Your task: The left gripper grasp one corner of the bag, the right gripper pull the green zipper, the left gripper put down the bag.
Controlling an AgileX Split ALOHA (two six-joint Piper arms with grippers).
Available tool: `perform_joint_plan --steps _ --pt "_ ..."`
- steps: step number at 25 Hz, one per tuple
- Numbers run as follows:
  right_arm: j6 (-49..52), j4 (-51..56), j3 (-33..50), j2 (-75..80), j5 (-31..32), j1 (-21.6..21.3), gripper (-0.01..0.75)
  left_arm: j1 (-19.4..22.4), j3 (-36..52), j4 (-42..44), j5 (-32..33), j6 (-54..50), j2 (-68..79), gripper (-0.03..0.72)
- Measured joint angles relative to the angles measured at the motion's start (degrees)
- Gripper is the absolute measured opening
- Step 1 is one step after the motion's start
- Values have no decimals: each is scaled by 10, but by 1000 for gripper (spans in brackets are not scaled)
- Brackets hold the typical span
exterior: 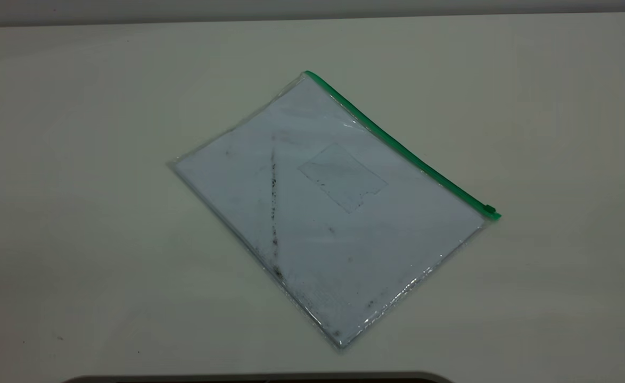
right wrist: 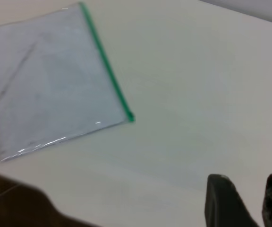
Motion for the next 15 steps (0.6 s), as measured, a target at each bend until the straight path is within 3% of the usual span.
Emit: perform_joint_plan --steps 6,15 --pt "70 -39 0 0 0 -22 242 0 0 0 0 1 0 577" --pt "77 -44 0 0 -1 -34 242 0 0 0 0 1 0 577"
